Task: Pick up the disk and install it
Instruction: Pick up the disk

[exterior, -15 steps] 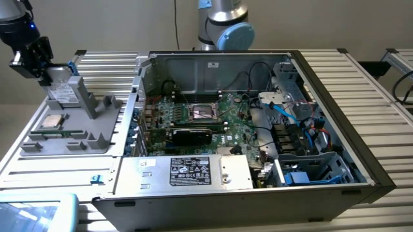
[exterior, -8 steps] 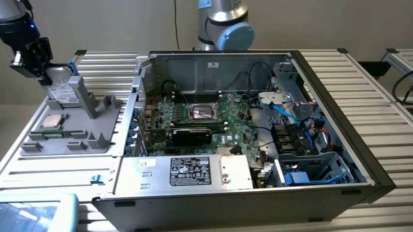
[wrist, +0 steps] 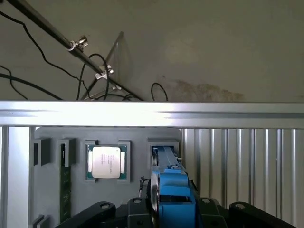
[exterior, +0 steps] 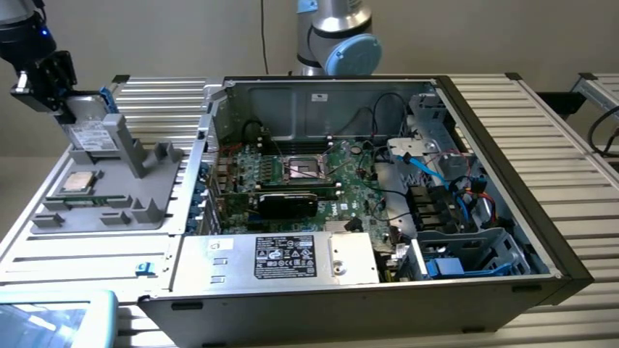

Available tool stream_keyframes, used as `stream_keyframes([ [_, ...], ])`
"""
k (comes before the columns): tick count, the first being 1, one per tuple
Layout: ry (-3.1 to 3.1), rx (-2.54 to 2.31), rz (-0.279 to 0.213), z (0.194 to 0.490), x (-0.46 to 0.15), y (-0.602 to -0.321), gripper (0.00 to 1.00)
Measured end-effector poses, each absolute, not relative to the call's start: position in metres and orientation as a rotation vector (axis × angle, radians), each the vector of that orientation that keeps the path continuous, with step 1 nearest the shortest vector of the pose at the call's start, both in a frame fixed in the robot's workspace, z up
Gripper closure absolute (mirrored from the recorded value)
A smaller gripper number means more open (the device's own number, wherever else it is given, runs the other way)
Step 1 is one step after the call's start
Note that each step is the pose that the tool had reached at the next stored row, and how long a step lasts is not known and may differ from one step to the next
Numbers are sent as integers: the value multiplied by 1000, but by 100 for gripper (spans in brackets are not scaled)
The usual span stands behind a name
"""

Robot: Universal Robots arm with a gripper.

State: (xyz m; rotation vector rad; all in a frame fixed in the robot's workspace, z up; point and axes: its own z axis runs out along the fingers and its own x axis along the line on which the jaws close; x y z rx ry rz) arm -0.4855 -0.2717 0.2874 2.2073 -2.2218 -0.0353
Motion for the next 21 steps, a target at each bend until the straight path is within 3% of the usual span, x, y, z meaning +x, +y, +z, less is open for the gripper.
stream_keyframes([
  [21,-2221,2206,-30,362,-486,-272,63],
])
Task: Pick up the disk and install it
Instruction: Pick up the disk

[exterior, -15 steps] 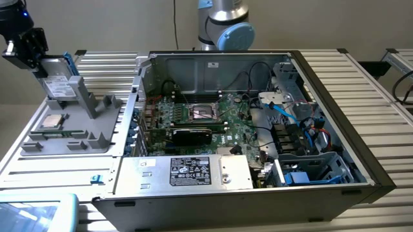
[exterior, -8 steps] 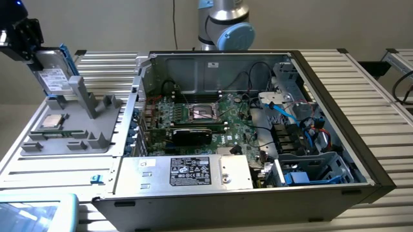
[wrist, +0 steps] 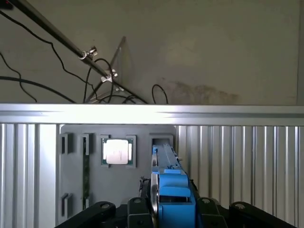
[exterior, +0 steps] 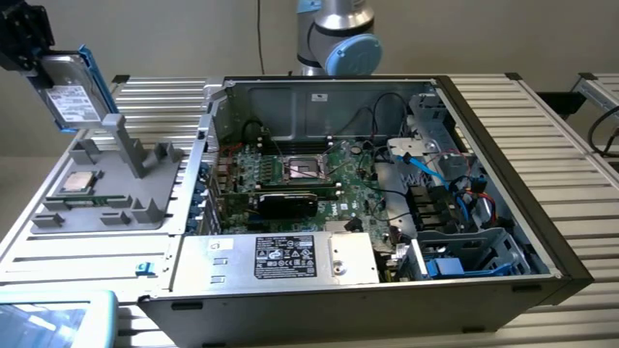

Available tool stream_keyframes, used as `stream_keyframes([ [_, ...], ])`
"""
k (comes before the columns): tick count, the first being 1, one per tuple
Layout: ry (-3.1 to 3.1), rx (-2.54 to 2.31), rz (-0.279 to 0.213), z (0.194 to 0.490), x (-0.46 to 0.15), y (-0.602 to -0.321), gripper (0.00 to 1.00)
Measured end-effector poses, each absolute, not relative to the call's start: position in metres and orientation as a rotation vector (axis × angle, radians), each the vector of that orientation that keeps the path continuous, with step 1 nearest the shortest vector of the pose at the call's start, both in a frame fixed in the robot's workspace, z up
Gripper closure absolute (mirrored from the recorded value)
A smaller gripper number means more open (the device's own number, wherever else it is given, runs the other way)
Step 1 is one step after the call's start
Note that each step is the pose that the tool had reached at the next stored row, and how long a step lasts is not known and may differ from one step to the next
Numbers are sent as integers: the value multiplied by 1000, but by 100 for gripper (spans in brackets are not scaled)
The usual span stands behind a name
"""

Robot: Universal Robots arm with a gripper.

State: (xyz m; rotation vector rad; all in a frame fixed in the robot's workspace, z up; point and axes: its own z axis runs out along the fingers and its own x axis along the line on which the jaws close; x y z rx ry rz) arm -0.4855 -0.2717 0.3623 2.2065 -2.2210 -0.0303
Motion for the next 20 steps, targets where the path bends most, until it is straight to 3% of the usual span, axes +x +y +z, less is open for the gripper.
stream_keyframes([
  [20,-2220,2206,-25,439,-467,-271,63],
])
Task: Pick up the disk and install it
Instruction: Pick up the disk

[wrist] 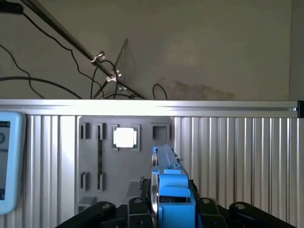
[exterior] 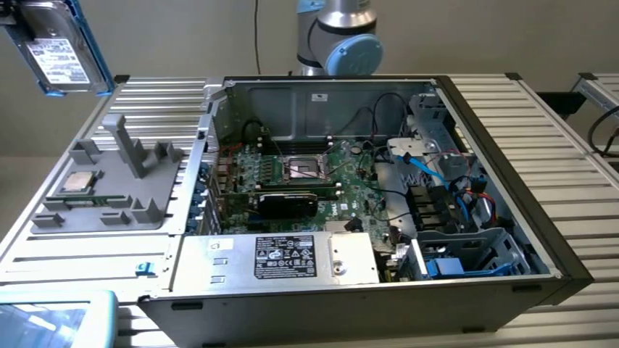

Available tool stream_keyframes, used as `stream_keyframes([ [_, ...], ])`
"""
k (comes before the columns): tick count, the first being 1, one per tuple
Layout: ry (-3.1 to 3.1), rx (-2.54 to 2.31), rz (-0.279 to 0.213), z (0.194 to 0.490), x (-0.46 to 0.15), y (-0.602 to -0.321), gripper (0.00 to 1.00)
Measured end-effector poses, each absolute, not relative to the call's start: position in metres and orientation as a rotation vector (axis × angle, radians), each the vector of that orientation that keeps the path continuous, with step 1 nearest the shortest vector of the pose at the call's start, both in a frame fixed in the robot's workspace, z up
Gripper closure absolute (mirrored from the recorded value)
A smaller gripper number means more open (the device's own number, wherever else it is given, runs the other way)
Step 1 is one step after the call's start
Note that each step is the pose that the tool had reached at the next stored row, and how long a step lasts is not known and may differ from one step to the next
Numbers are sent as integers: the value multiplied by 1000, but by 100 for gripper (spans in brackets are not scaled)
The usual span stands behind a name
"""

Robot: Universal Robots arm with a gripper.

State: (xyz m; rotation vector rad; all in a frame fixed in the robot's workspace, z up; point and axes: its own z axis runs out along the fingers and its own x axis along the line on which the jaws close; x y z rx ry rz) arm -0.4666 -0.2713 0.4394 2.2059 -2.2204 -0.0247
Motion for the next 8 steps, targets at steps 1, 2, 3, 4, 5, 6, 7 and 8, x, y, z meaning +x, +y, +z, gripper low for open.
stream_keyframes([
  [1,-2221,2206,-24,442,-463,-271,63],
  [2,-2221,2206,-24,444,-460,-271,63],
  [3,-2221,2206,-24,445,-457,-271,63],
  [4,-2221,2206,-24,447,-453,-271,63],
  [5,-2221,2206,-24,448,-450,-271,63],
  [6,-2221,2206,-23,450,-447,-271,63],
  [7,-2221,2207,-23,451,-444,-271,63],
  [8,-2221,2207,-22,452,-441,-271,63],
])
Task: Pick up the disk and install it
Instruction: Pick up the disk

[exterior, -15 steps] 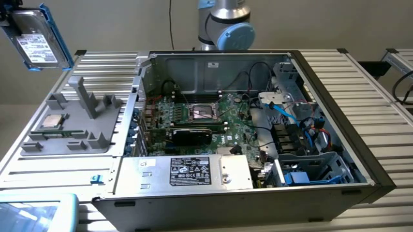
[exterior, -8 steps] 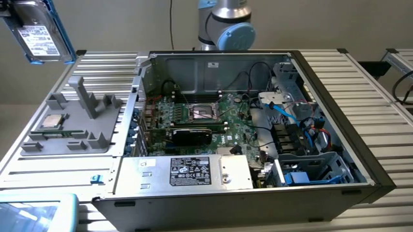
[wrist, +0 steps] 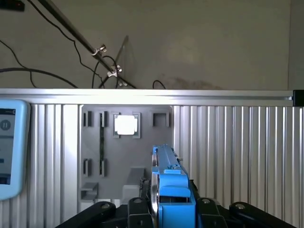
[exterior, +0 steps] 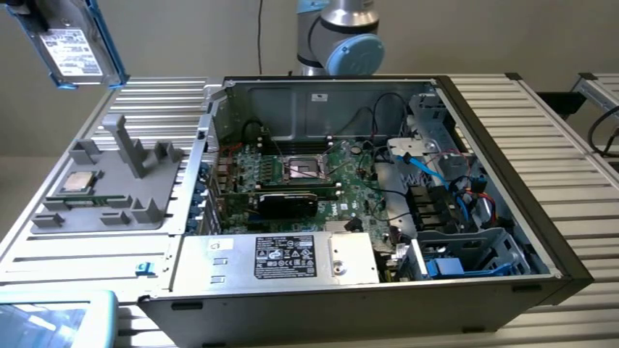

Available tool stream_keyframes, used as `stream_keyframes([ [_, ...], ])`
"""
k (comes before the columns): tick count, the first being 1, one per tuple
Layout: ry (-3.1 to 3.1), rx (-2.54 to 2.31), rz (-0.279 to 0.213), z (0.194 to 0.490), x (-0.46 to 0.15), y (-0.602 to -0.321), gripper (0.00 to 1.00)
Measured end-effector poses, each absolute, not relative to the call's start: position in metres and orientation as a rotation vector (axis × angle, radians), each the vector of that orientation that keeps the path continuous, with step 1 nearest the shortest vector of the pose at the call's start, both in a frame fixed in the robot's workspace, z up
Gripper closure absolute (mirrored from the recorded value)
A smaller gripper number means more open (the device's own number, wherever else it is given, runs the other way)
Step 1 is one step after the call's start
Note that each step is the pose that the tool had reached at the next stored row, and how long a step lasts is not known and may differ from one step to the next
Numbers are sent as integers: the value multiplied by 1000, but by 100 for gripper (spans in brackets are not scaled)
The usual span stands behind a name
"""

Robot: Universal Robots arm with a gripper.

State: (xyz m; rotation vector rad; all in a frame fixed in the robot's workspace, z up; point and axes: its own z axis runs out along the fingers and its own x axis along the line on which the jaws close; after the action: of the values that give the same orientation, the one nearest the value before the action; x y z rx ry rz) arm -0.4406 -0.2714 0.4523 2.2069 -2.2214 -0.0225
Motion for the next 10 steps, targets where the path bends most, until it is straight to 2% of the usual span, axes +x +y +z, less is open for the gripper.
stream_keyframes([
  [10,-2222,2208,-20,462,-418,-278,63],
])
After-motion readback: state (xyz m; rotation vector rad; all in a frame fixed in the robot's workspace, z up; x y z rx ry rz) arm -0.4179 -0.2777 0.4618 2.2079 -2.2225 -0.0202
